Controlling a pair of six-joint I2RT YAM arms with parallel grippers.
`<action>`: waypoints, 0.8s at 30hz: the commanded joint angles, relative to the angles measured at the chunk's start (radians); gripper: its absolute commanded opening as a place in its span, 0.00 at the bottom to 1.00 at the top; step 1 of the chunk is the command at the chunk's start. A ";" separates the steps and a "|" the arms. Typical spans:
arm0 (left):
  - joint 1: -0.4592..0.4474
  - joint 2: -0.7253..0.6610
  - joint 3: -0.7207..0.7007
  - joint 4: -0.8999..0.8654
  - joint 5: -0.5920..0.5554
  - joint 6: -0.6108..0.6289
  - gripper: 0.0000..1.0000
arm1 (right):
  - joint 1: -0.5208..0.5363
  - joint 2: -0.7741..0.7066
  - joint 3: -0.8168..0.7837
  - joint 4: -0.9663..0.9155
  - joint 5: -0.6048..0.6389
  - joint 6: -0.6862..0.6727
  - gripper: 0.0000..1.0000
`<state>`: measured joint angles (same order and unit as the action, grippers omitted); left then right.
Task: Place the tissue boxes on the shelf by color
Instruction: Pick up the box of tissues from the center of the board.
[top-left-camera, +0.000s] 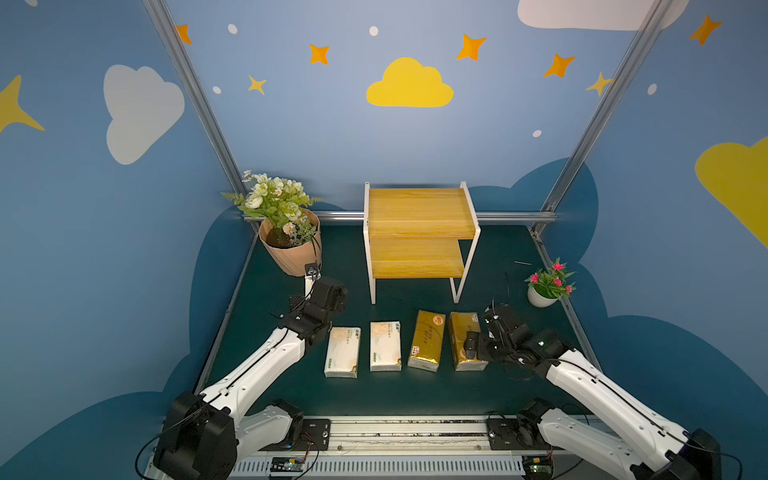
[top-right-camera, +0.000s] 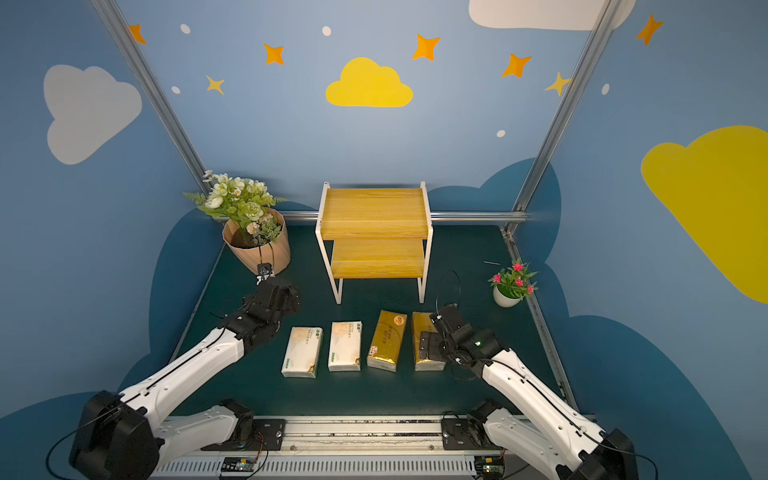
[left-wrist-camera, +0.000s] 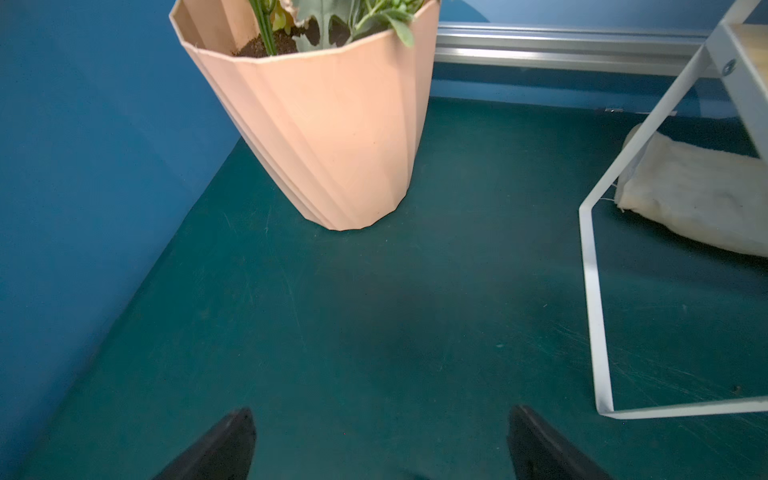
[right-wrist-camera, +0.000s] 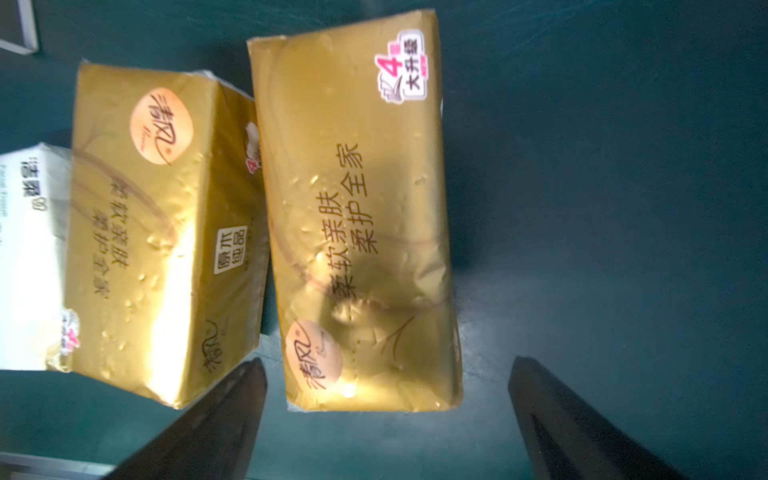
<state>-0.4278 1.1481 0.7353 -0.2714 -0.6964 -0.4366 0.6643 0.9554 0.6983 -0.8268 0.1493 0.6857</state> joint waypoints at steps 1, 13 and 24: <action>-0.003 -0.008 0.012 -0.017 -0.031 -0.030 1.00 | 0.028 0.018 -0.018 -0.003 0.018 0.062 0.98; -0.009 -0.009 -0.006 -0.019 -0.035 -0.024 1.00 | 0.132 0.078 -0.020 0.038 0.096 0.077 0.98; -0.009 0.004 -0.002 0.018 -0.031 0.031 1.00 | 0.177 0.106 -0.080 0.105 0.160 0.119 0.98</action>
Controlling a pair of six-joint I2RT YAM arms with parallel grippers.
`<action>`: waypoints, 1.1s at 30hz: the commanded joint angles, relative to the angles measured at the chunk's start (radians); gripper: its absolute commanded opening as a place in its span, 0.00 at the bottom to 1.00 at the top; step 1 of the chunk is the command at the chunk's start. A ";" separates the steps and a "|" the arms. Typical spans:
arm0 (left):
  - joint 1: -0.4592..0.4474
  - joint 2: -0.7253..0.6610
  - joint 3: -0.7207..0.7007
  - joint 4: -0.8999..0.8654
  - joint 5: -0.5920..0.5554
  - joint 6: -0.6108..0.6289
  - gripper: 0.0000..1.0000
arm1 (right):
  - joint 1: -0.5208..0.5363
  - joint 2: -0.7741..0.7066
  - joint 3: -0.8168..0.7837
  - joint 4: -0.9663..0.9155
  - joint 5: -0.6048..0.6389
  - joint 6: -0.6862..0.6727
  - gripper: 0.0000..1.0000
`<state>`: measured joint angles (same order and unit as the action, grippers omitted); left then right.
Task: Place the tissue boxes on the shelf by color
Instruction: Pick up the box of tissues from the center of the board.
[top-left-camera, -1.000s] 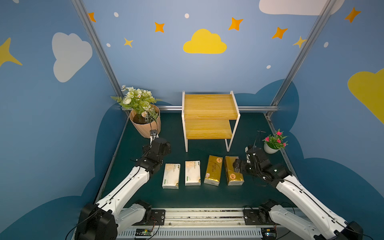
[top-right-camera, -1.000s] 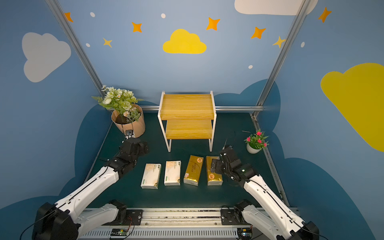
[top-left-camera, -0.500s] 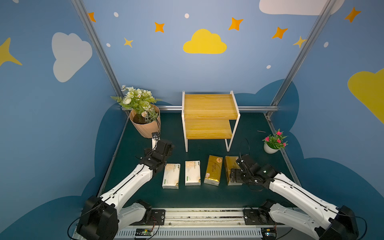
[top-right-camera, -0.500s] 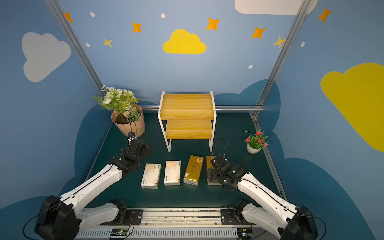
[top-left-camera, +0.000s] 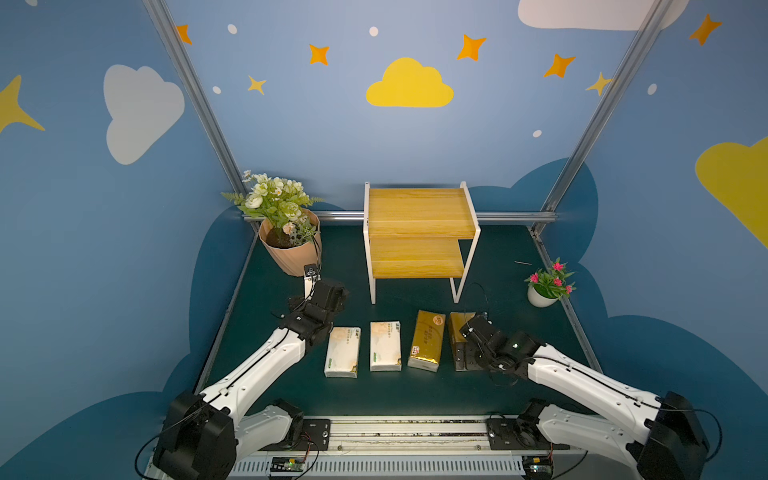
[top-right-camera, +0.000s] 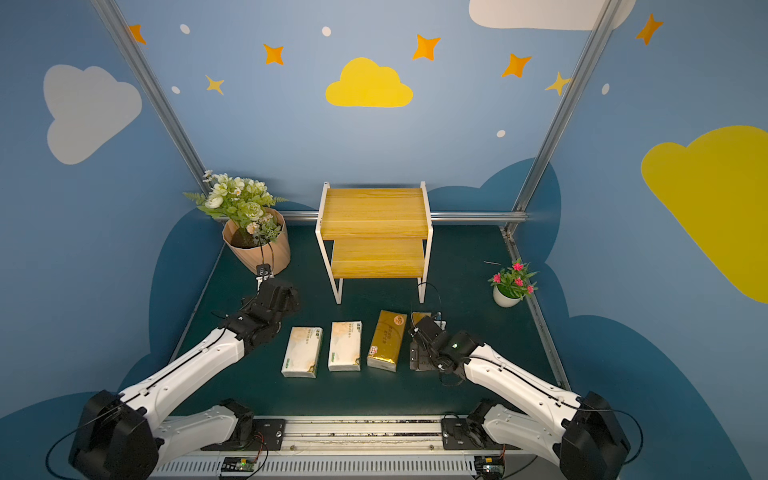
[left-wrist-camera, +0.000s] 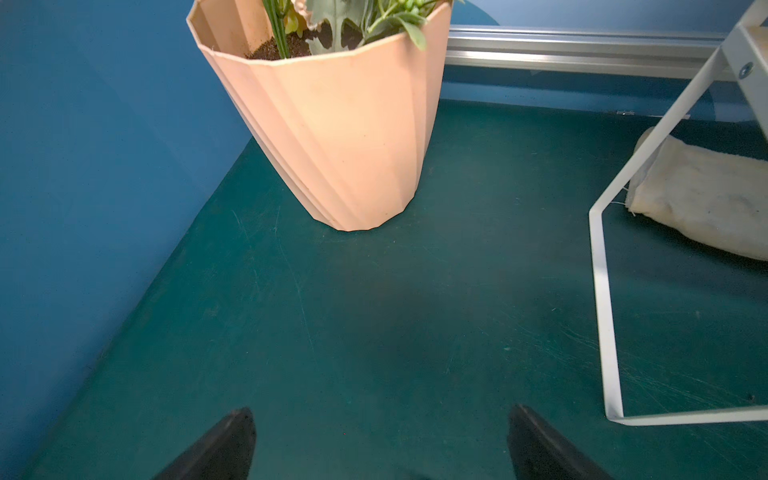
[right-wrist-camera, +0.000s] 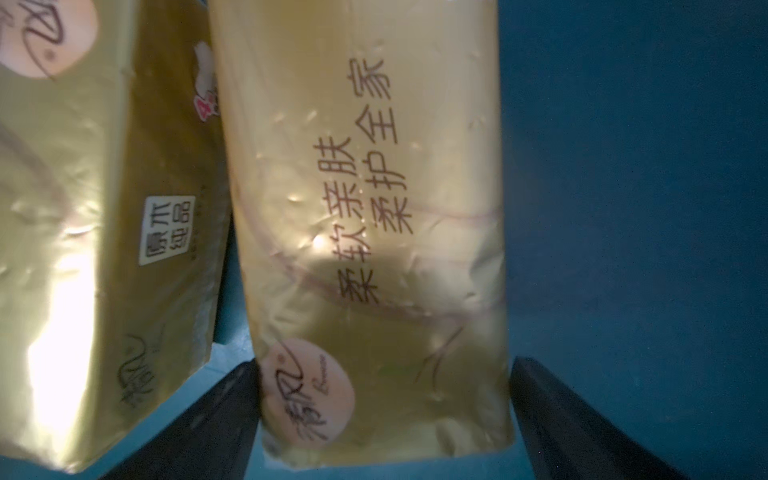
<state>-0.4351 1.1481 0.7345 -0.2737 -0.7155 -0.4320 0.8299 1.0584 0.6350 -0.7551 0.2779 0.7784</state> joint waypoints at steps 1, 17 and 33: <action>-0.002 0.006 0.003 0.018 -0.011 0.029 1.00 | 0.016 0.001 -0.022 0.045 0.031 0.032 0.98; -0.002 0.023 0.012 -0.012 0.028 0.034 1.00 | 0.056 0.037 -0.085 0.138 0.133 0.141 0.98; -0.004 0.037 0.020 -0.027 0.048 0.015 1.00 | 0.090 -0.036 -0.149 0.070 0.158 0.228 0.36</action>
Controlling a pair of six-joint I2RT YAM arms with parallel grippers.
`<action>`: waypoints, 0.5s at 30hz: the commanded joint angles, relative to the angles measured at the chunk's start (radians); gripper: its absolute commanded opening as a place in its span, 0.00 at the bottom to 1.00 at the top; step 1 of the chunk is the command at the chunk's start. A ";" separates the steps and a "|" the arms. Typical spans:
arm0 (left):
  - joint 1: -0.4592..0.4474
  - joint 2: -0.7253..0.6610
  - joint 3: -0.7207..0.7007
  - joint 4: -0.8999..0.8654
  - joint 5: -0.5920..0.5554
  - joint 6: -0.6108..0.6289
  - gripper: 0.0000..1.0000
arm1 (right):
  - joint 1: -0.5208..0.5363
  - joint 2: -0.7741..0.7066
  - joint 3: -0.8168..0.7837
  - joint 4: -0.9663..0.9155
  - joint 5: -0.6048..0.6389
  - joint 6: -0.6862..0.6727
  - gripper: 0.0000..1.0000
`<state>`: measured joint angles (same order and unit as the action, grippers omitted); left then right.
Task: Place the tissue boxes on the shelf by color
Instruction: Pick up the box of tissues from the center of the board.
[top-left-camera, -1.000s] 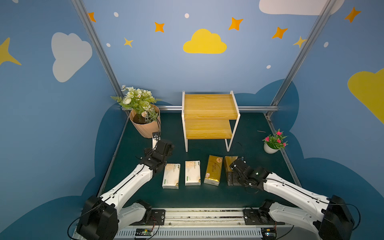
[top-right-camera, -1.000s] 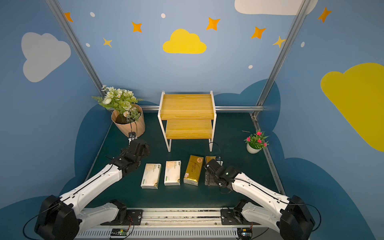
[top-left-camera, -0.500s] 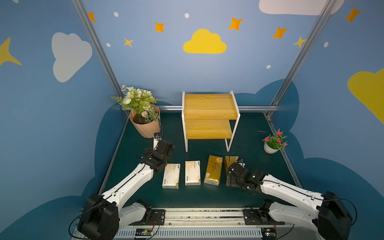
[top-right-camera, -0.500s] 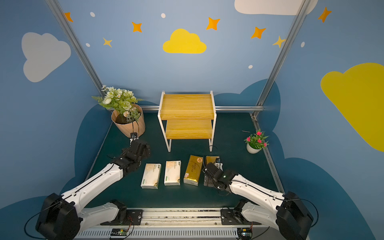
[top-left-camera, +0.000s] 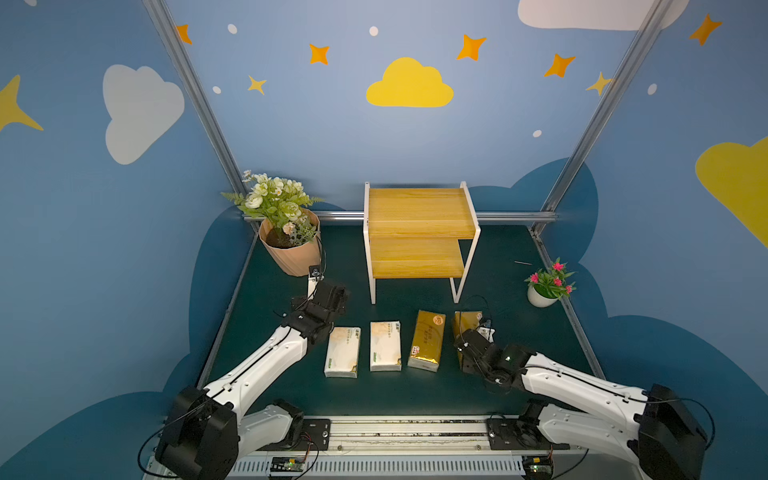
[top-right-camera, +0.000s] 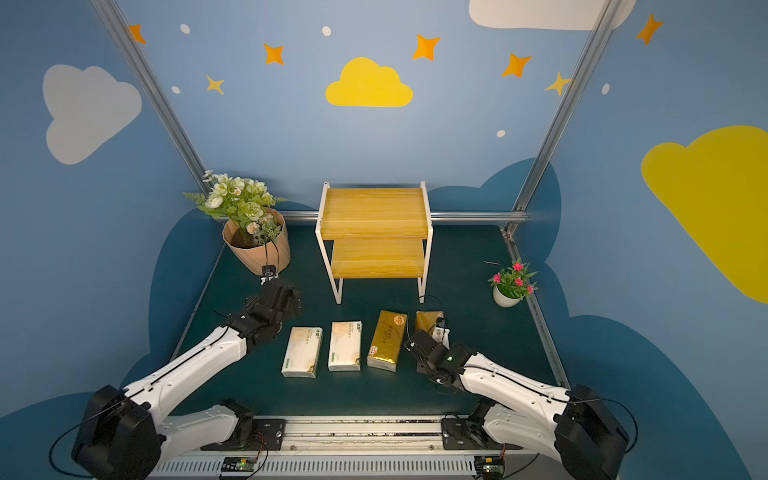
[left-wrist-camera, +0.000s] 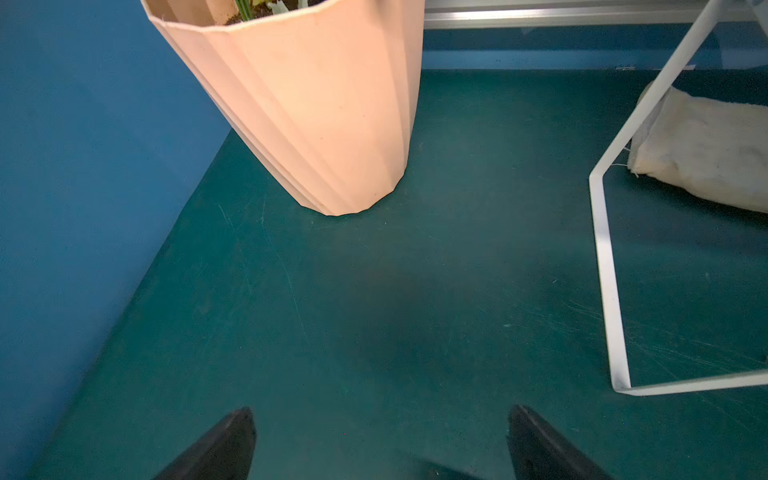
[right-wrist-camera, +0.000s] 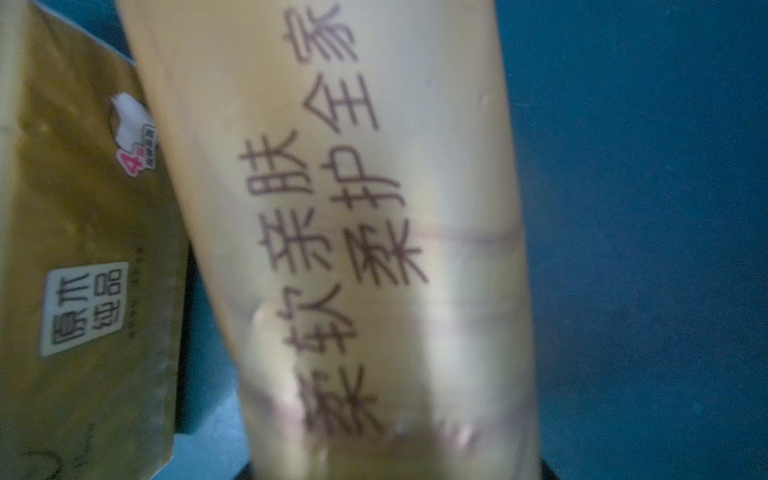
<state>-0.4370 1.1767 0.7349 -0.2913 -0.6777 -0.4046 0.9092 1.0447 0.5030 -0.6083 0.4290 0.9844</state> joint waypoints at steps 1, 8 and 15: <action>-0.003 0.008 0.020 -0.010 0.012 -0.013 1.00 | 0.014 -0.032 -0.014 -0.092 0.007 0.025 0.34; -0.006 0.036 0.031 -0.017 0.024 -0.015 1.00 | 0.058 -0.133 0.051 -0.225 0.008 0.002 0.26; -0.014 0.076 0.053 -0.018 0.030 -0.019 1.00 | 0.143 -0.172 0.217 -0.318 0.056 -0.071 0.23</action>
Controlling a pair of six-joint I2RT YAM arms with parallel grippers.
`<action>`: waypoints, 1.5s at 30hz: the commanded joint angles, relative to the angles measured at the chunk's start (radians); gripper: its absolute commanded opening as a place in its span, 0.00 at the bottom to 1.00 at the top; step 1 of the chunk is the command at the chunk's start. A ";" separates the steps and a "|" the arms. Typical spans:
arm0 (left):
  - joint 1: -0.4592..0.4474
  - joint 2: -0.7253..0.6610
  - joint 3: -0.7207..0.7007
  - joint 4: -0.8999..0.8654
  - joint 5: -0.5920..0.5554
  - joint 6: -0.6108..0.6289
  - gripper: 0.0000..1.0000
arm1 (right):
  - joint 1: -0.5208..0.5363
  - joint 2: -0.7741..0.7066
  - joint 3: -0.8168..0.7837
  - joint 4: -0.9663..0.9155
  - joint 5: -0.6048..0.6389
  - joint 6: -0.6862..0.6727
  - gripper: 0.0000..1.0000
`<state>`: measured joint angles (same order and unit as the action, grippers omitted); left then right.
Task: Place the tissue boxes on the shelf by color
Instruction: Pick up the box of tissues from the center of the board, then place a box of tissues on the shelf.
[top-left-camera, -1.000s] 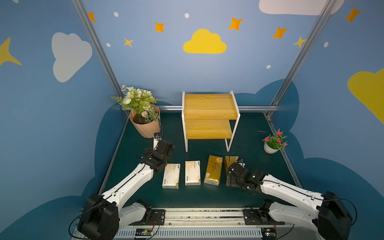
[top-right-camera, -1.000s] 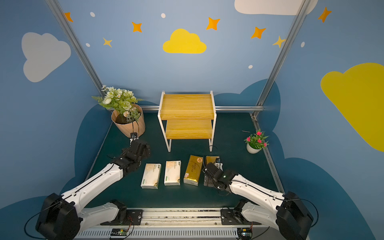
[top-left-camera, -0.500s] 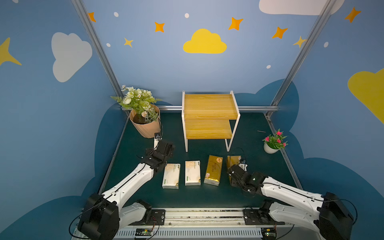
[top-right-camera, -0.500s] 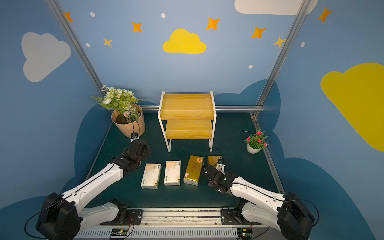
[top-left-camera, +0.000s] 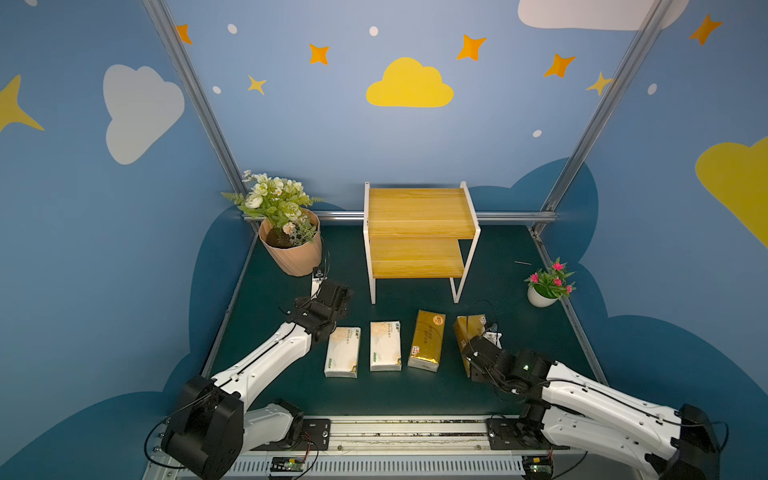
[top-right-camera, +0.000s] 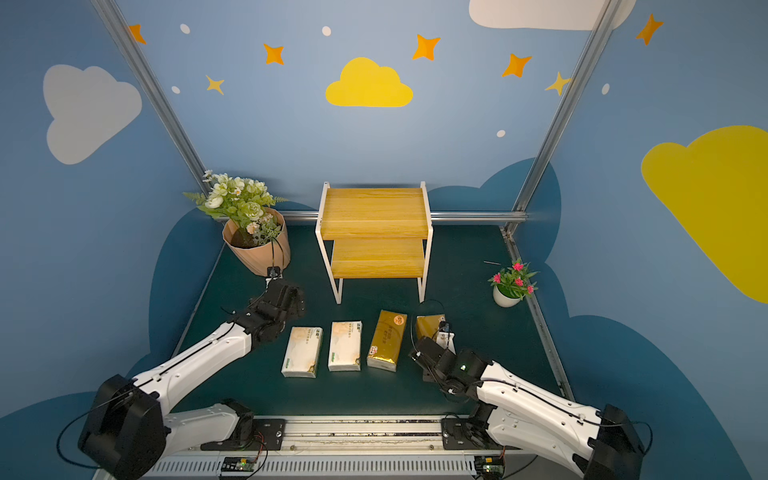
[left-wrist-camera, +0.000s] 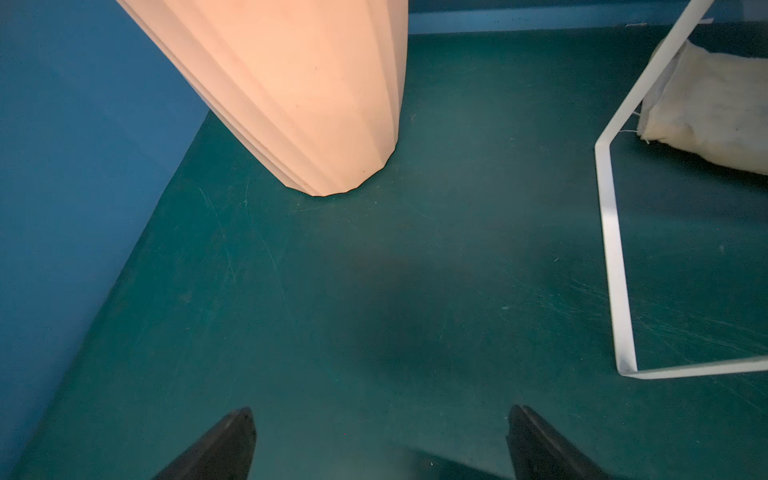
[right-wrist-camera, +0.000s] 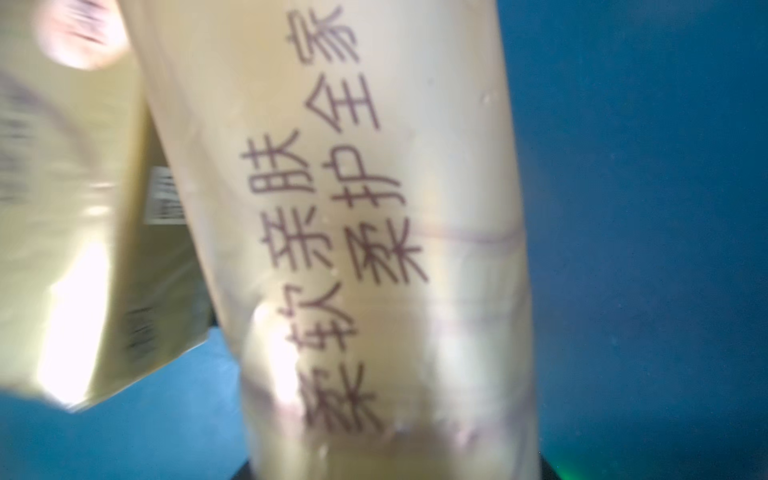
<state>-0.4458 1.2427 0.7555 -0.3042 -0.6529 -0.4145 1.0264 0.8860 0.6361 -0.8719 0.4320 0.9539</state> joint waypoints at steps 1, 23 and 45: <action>-0.005 0.015 0.034 -0.005 0.006 -0.011 1.00 | 0.040 -0.004 0.112 -0.055 0.058 -0.055 0.23; -0.013 0.029 0.032 -0.031 -0.017 -0.024 1.00 | -0.087 0.279 0.423 0.275 0.154 -0.363 0.25; -0.011 0.028 0.039 -0.056 -0.071 -0.046 1.00 | -0.262 0.541 0.603 0.443 0.064 -0.400 0.29</action>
<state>-0.4549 1.2819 0.7719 -0.3508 -0.7090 -0.4572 0.7750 1.4178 1.1973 -0.5091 0.4805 0.5499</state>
